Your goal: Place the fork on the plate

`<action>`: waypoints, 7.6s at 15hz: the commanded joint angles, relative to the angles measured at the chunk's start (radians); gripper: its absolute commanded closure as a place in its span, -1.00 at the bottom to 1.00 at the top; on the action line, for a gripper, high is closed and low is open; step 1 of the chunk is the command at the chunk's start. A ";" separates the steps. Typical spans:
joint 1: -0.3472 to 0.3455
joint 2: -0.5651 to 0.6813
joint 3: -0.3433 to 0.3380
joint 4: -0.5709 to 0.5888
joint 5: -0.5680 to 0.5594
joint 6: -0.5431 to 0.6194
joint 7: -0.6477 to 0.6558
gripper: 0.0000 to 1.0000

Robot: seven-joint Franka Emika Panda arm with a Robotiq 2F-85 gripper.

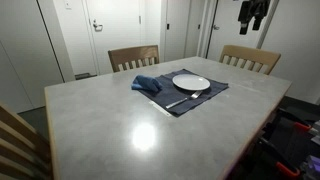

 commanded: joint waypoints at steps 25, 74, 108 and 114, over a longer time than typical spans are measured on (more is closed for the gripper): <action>0.089 0.653 0.016 0.548 0.136 0.028 -0.331 -1.00; 0.158 0.618 0.140 0.235 0.146 0.523 -1.352 -1.00; 0.207 0.754 0.179 0.200 -0.116 0.498 -1.281 -1.00; 0.209 0.816 0.157 0.201 -0.170 0.579 -1.229 -0.98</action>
